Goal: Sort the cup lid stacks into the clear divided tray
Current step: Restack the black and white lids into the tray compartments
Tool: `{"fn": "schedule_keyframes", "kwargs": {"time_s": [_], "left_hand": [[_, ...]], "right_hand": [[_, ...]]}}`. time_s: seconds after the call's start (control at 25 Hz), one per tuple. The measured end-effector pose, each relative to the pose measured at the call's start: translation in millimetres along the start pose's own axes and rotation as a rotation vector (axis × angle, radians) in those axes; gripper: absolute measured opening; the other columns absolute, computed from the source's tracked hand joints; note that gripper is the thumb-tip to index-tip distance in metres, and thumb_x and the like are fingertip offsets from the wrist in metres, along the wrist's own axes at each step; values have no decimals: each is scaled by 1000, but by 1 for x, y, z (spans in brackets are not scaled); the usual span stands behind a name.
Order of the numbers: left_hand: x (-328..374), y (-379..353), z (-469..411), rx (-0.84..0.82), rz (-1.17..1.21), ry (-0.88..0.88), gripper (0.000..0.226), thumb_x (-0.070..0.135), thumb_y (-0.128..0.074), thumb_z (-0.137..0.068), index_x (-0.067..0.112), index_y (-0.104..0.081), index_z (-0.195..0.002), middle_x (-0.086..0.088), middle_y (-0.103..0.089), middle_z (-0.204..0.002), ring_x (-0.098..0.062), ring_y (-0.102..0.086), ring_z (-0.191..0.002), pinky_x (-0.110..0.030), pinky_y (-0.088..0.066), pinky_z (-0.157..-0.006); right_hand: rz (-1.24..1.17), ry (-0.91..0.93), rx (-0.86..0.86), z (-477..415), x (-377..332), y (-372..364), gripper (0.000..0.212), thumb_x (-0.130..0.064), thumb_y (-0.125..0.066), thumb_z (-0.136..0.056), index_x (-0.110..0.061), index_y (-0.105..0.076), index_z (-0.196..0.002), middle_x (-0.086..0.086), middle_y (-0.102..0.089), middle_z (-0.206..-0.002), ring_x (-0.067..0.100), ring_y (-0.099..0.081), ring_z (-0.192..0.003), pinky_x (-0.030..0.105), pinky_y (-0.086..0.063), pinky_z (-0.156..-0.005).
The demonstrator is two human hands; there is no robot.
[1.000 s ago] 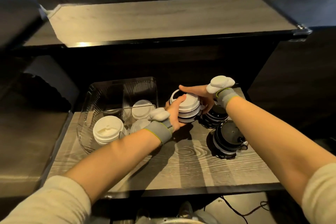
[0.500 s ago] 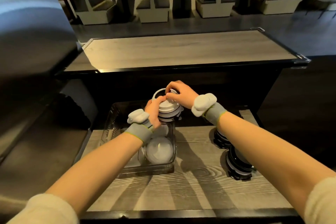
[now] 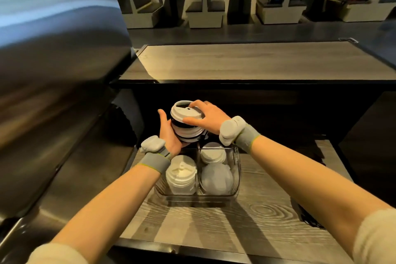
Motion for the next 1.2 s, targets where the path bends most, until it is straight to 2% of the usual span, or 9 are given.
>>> {"fn": "schedule_keyframes", "kwargs": {"time_s": [0.12, 0.24, 0.32, 0.4, 0.48, 0.6, 0.76, 1.04, 1.2], "left_hand": [[3, 15, 3, -58, -16, 21, 80, 76, -29, -82, 20, -51, -135, -12, -59, -132, -31, -55, -122, -49, -41, -105], [4, 26, 4, -27, -101, 21, 62, 55, -51, -84, 17, -53, -133, -13, -59, -133, -31, -57, -121, -50, -43, -105], [7, 35, 1, 19, -130, 30, 47, 40, -51, -87, 12, -58, -124, -12, -62, -126, -29, -60, -113, -43, -50, -93], [13, 46, 0, 71, -121, 25, 29, 33, -50, -87, 12, -62, -101, -11, -66, -105, -27, -62, -95, -35, -50, -76], [23, 59, -4, 118, -82, -15, 19, 30, -51, -86, 14, -60, -88, -9, -63, -92, -25, -60, -86, -34, -48, -73], [39, 83, -10, 155, -19, -77, 18, 28, -51, -84, 13, -60, -89, -7, -63, -88, -25, -59, -80, -33, -45, -73], [48, 101, -10, 169, -28, -89, 23, 29, -48, -86, 14, -55, -102, -5, -61, -89, -23, -58, -81, -30, -44, -70], [45, 97, -1, 175, -36, -71, 13, 27, -49, -88, 16, -57, -87, -4, -61, -89, -20, -57, -78, -29, -45, -64], [44, 95, 1, 168, -102, -51, 21, 29, -50, -88, 16, -54, -102, -4, -60, -98, -18, -56, -79, -30, -42, -61]], "right_hand": [[-98, 16, 22, -3, -8, -7, 55, -47, -55, -88, -22, -42, -135, 10, -52, -130, 21, -53, -107, 25, -38, -84], [-142, 8, -14, -5, -13, -15, 52, -44, -51, -91, -22, -40, -136, 8, -55, -128, 14, -50, -99, 24, -37, -81], [-219, 2, -11, -6, -12, -19, 49, -44, -50, -91, -22, -40, -134, 8, -56, -125, 16, -53, -100, 26, -38, -83], [-304, 15, 15, -5, -10, -20, 45, -41, -53, -91, -20, -43, -129, 6, -56, -116, 17, -54, -98, 26, -40, -82], [-294, 34, 7, 0, -8, -21, 39, -37, -57, -89, -19, -46, -122, 3, -55, -106, 12, -54, -87, 19, -42, -73], [-36, 80, -121, 9, 0, -34, 45, -39, -65, -84, -18, -49, -121, 3, -52, -105, 13, -50, -90, 18, -41, -73], [315, 188, -294, 15, 9, -68, 56, -50, -71, -75, -22, -56, -121, 4, -44, -127, 20, -36, -117, 31, -32, -102], [547, 245, -321, 16, 12, -97, 64, -57, -68, -73, -22, -52, -124, 2, -49, -128, 20, -36, -114, 30, -28, -95], [659, 244, -378, 18, 14, -102, 66, -56, -68, -73, -19, -54, -126, 2, -47, -135, 23, -34, -120, 32, -28, -98]]}}
Point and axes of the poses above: each hand's wrist, its own z-axis away from the middle knuckle, its own y-axis out of the back of the hand, x = y × z, the point moved 2 cm from there along -z, towards the middle knuckle
